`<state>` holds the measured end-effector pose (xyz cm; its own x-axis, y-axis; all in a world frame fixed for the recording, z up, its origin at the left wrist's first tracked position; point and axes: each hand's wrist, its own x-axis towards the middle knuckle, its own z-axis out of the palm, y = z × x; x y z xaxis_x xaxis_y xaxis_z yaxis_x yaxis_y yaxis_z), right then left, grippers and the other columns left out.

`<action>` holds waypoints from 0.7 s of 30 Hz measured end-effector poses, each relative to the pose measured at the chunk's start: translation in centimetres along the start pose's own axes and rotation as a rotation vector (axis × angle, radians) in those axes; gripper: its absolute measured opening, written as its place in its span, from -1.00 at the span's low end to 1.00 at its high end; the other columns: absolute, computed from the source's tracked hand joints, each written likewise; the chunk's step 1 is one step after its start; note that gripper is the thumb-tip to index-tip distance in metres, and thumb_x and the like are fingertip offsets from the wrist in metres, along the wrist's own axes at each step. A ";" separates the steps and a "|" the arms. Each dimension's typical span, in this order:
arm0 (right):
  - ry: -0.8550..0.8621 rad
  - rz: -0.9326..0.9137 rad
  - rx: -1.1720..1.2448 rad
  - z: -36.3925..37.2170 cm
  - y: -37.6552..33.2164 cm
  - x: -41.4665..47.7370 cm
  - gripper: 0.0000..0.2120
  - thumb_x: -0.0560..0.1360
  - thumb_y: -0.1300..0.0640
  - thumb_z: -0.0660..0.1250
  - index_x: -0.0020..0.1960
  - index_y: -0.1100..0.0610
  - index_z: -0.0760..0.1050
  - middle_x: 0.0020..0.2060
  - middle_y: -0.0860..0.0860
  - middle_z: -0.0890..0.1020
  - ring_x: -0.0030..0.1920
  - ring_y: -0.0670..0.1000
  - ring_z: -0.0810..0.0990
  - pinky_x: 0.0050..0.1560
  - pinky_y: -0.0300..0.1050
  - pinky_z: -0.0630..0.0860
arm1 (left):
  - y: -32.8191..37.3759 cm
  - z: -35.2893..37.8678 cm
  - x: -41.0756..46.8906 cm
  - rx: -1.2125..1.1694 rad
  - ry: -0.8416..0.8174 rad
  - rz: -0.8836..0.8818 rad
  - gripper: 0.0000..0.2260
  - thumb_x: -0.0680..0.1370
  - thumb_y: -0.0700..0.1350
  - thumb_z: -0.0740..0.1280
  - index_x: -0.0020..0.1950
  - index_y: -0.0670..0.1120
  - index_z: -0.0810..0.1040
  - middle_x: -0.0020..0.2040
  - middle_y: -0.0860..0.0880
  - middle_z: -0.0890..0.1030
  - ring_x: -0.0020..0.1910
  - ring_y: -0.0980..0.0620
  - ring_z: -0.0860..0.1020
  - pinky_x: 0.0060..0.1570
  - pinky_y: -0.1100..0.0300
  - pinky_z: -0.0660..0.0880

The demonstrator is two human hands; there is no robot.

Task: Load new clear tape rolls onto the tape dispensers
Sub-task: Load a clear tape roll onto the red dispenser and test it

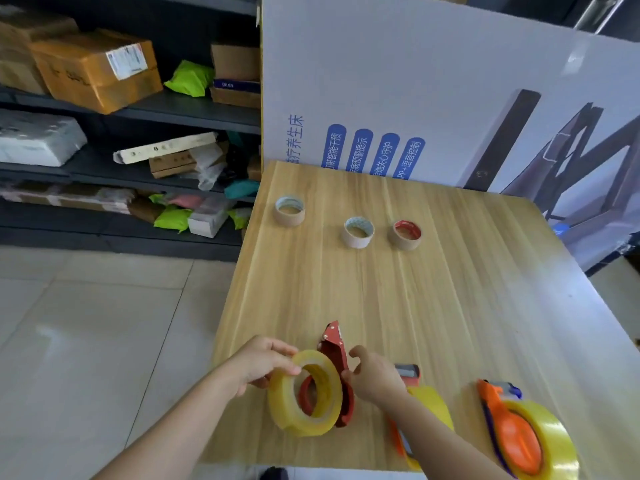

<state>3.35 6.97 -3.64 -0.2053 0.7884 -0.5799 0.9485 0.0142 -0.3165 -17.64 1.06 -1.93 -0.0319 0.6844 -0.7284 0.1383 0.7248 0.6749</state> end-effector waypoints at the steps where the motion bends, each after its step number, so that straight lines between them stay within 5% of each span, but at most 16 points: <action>1: -0.014 -0.001 -0.017 0.2 0.0 0.0 -0.58 0.53 -0.01 0.26 0.37 0.01 0.37 0.13 0.02 0.63 0.14 0.07 0.59 0.08 -0.05 0.55 | 0.0 -0.1 0.3 0.021 -0.009 0.002 -0.70 0.33 -0.14 0.53 0.04 0.05 0.65 -0.06 -0.02 0.68 -0.13 0.01 0.56 -0.18 0.18 0.44; 8: 0.056 -0.083 -0.236 -0.2 -0.2 0.3 -0.68 0.54 0.18 0.08 0.23 0.07 0.47 0.09 0.07 0.61 0.08 0.16 0.59 -0.11 -0.06 0.48 | 1.3 -0.8 1.3 0.231 -0.052 0.004 -0.70 0.38 -0.12 0.50 0.08 0.08 0.63 -0.11 0.08 0.63 -0.20 0.11 0.49 -0.31 0.23 0.34; 15: 0.074 -0.079 -0.116 -0.7 0.5 0.7 -0.62 0.54 0.19 0.17 0.29 -0.07 0.47 0.08 0.03 0.64 0.02 0.11 0.63 -0.23 -0.06 0.57 | 0.8 -0.2 1.8 0.127 -0.136 0.019 -0.68 0.38 -0.20 0.51 0.09 0.09 0.64 -0.03 0.03 0.65 -0.11 0.08 0.56 -0.15 0.23 0.43; 21: 0.082 -0.092 -0.025 -0.7 1.4 0.9 -0.67 0.56 0.15 0.19 0.27 -0.06 0.52 0.10 0.03 0.65 0.05 0.09 0.63 -0.10 -0.06 0.59 | -0.8 2.3 3.2 0.072 -0.119 0.048 -0.62 0.39 -0.23 0.50 0.15 0.08 0.61 0.11 0.05 0.62 0.14 0.08 0.54 0.14 0.23 0.41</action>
<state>4.68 8.15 -4.12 -0.2725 0.8307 -0.4854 0.9325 0.1037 -0.3460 -15.58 2.49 -5.08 0.0937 0.7009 -0.7071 0.2072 0.6809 0.7024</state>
